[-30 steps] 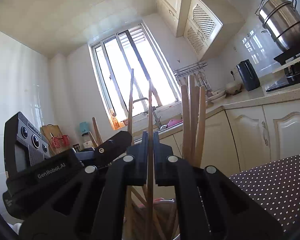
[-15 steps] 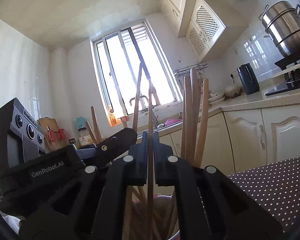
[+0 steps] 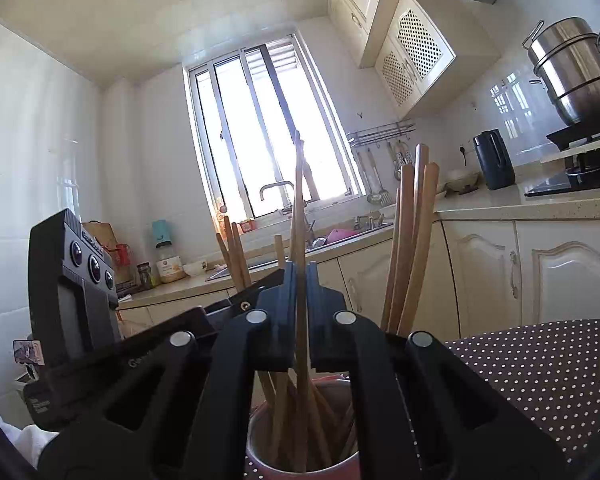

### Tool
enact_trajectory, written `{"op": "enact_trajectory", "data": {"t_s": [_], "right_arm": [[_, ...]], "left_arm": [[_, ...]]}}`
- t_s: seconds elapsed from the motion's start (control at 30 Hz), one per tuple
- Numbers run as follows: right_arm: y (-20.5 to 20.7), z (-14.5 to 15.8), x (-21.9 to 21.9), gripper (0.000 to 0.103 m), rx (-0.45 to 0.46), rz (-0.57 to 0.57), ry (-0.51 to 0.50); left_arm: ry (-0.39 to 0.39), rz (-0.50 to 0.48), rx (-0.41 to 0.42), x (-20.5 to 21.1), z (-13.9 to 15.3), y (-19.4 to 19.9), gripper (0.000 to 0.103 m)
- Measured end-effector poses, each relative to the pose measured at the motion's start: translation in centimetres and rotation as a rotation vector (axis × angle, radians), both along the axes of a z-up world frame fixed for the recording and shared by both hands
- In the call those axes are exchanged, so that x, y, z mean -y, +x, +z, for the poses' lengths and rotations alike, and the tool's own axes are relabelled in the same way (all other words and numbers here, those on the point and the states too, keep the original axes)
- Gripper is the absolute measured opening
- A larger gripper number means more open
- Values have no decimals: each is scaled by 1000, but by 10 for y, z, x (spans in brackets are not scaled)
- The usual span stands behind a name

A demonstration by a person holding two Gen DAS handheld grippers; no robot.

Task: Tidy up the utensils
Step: 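Lower both held chopsticks into the pink cup, then open both tools to release the chopsticks into the pink cup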

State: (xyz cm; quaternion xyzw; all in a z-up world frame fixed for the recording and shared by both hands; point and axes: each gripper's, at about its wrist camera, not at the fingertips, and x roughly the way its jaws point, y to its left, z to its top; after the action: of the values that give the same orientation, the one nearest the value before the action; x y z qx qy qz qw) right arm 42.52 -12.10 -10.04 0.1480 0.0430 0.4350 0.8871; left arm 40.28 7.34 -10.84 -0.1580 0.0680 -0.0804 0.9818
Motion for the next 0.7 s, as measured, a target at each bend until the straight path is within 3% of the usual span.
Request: {"op": "enact_trajectory", "data": {"t_s": [0.4, 0.6, 0.7], "right_arm": [[-38, 18, 5, 5, 76, -67, -130], [-46, 18, 10, 5, 90, -101, -155], [-53, 14, 5, 5, 106, -108, -219]], "left_arm": [[36, -11, -39, 9, 5, -22, 6], [62, -35, -69, 17, 6, -27, 6], [78, -35, -77, 19, 3, -30, 6]]}}
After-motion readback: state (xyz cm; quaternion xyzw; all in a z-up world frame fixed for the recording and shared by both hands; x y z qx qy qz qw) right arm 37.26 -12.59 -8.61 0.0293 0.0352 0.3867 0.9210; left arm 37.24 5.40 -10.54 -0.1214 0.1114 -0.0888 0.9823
